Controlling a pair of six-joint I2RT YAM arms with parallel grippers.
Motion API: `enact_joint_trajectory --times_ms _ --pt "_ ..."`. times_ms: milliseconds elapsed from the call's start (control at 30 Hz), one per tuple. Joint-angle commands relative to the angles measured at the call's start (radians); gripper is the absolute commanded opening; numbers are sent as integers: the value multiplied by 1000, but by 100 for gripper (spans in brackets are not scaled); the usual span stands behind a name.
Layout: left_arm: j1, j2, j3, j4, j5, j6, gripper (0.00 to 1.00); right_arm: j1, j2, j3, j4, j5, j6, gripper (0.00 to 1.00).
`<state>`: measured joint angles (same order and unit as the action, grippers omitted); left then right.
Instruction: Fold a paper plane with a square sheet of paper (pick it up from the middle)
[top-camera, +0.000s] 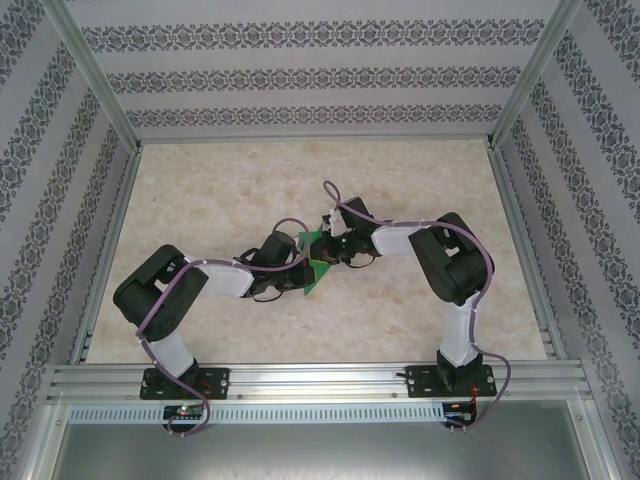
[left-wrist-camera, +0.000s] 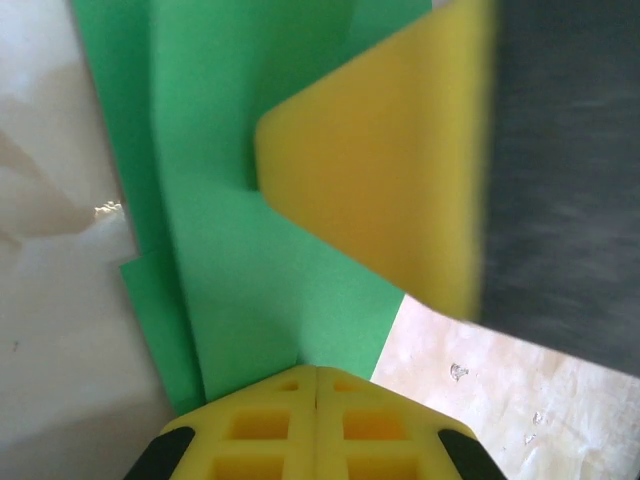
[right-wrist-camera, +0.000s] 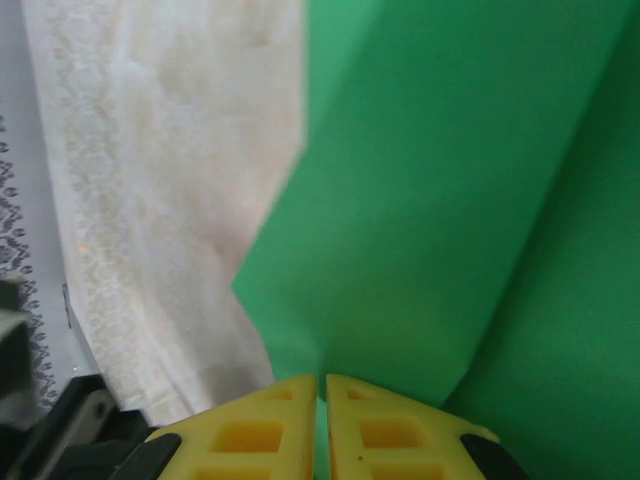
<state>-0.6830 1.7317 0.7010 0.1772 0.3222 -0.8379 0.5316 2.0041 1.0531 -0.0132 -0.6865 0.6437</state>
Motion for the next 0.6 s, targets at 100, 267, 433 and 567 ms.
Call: enact_joint_trajectory --times_ms 100,267,433,567 --pt "-23 66 -57 -215 9 43 0 -35 62 91 -24 79 14 11" --pt "-23 68 -81 -236 3 63 0 -51 67 162 -108 189 25 12" --pt "-23 74 -96 -243 0 74 0 -57 104 259 -215 253 0 12" --pt "-23 74 -107 -239 -1 76 0 -75 150 292 -215 262 6 12"
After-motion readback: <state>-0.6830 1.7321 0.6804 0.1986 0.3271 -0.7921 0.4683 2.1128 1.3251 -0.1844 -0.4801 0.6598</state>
